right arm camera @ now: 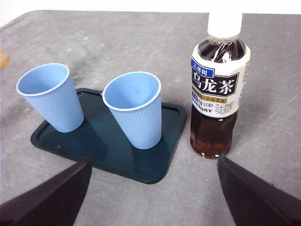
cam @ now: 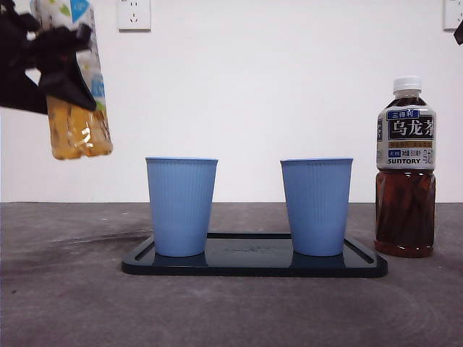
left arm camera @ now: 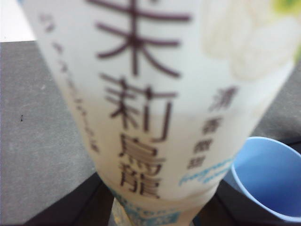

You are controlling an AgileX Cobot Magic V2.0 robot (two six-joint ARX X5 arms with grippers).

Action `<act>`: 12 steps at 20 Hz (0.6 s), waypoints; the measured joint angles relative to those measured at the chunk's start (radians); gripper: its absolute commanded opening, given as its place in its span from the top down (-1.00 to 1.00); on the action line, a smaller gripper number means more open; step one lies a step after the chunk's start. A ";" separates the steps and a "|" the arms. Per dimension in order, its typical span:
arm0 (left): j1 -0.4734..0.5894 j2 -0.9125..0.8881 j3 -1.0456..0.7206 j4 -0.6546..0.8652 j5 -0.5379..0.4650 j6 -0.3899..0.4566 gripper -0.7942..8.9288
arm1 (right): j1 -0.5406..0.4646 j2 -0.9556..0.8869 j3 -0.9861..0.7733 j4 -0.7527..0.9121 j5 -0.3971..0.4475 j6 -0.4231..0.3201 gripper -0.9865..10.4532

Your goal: Pour the drink into the cup

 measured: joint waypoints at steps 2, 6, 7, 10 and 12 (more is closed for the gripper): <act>0.006 0.056 -0.023 0.076 0.000 -0.002 0.47 | 0.000 0.000 0.000 0.000 0.012 0.000 0.08; 0.016 0.219 -0.027 0.177 0.000 -0.002 0.48 | 0.000 0.000 0.000 0.000 0.021 0.001 0.08; 0.019 0.259 -0.028 0.209 0.000 -0.002 0.51 | 0.000 0.000 0.000 0.000 0.021 0.001 0.08; 0.019 0.338 -0.028 0.275 0.000 -0.002 0.53 | 0.000 0.000 0.000 0.000 0.024 0.001 0.08; 0.019 0.380 -0.028 0.301 0.000 -0.002 0.53 | 0.000 0.000 0.000 0.000 0.026 0.001 0.08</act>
